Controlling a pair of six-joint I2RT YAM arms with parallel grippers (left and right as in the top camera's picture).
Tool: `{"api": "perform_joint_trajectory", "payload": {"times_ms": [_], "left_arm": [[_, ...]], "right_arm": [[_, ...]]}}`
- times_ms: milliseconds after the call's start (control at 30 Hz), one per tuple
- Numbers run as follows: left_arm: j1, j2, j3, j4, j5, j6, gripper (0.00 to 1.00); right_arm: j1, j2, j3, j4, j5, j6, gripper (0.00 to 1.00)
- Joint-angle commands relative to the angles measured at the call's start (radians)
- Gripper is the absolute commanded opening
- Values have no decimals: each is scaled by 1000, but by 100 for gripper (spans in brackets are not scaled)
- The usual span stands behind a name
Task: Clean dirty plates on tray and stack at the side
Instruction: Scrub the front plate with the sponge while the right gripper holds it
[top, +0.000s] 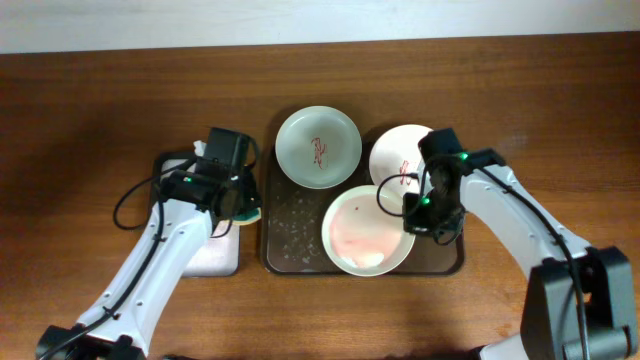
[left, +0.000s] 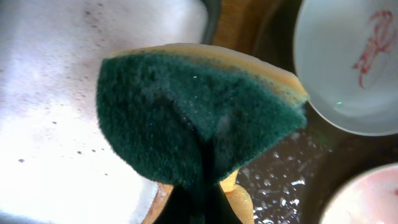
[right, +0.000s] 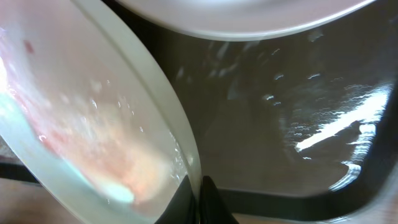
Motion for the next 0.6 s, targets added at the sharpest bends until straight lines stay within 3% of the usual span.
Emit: {"api": "perform_joint_trajectory", "payload": {"times_ms": [0,200,300,400,567], "left_arm": [[63,-7,0,-1,-12,20,0],[73,-7,0,-3,-6,26,0],[61,-7,0,20,99,52,0],[-48,-6,0,116,182,161,0],[-273,103,0,219,192,141,0]], "right_arm": [[-1,-36,76,-90,72,-39,4],[-1,-35,75,-105,-9,-83,4],[-1,-20,61,-59,-9,-85,4],[22,23,0,5,-42,-87,4],[79,46,-80,138,-41,-86,4]]}}
